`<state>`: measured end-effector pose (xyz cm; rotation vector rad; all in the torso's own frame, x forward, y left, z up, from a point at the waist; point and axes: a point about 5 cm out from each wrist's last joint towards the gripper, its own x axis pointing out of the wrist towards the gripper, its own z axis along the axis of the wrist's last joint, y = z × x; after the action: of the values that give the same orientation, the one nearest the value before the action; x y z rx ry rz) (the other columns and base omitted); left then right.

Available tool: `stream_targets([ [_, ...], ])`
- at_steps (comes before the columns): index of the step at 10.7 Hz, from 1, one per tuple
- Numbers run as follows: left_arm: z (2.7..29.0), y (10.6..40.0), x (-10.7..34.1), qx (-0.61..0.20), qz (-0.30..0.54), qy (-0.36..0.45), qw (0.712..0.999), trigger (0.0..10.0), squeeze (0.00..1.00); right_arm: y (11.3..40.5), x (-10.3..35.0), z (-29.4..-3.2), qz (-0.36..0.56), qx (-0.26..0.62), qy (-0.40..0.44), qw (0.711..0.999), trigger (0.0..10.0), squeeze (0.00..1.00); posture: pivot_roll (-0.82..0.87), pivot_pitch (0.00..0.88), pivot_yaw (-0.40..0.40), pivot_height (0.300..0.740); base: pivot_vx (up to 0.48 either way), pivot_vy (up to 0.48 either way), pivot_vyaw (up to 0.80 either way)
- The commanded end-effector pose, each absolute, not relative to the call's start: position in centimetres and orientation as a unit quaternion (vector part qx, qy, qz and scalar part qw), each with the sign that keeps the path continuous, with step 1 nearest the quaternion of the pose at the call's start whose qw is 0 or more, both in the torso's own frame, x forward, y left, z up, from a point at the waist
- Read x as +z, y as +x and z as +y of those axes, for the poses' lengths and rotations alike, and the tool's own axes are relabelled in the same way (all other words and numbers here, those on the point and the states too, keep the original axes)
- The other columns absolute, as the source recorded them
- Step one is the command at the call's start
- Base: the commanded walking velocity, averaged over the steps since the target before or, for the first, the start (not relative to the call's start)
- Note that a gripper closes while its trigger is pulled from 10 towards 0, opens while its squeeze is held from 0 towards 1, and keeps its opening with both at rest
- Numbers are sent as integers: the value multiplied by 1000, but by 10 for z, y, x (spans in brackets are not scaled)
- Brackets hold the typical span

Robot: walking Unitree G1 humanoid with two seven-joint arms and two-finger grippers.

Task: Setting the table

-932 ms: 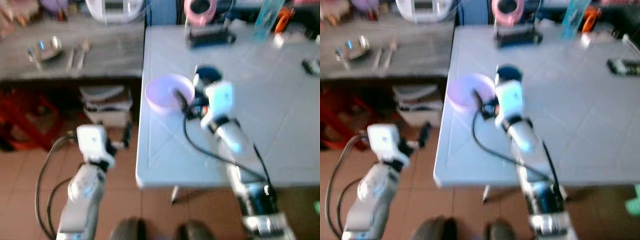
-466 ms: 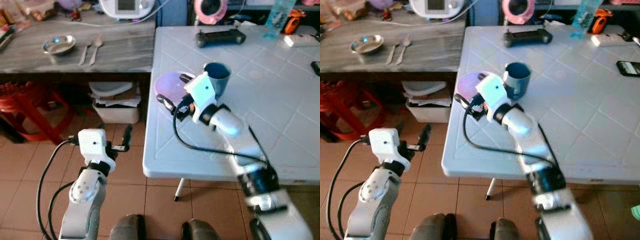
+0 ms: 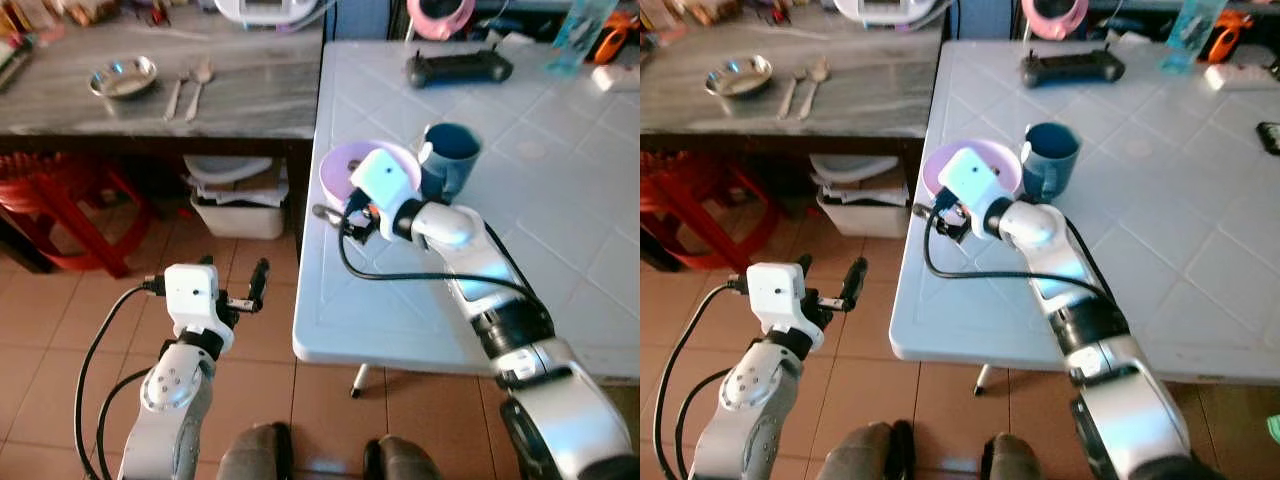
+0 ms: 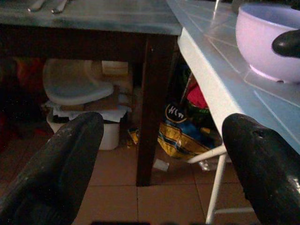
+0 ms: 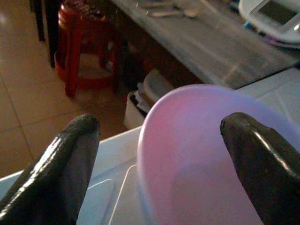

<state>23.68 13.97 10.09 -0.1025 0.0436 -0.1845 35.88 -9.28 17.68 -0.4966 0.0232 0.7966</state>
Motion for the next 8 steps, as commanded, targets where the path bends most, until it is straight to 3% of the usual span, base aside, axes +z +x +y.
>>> stream_targets([
  [1,143,235,101,-85,25,-41,995,10000,0,360,175,-89,27,397,-247,884,7804,0,43,162,59,740,0,0,0],
  [2,143,234,101,-83,27,-40,995,10000,0,359,170,-90,44,408,-252,876,0,0,42,165,58,740,0,0,0],
  [8,140,234,100,-95,34,-44,994,10000,0,360,172,-119,104,405,-299,858,0,0,23,177,62,740,0,0,0],
])
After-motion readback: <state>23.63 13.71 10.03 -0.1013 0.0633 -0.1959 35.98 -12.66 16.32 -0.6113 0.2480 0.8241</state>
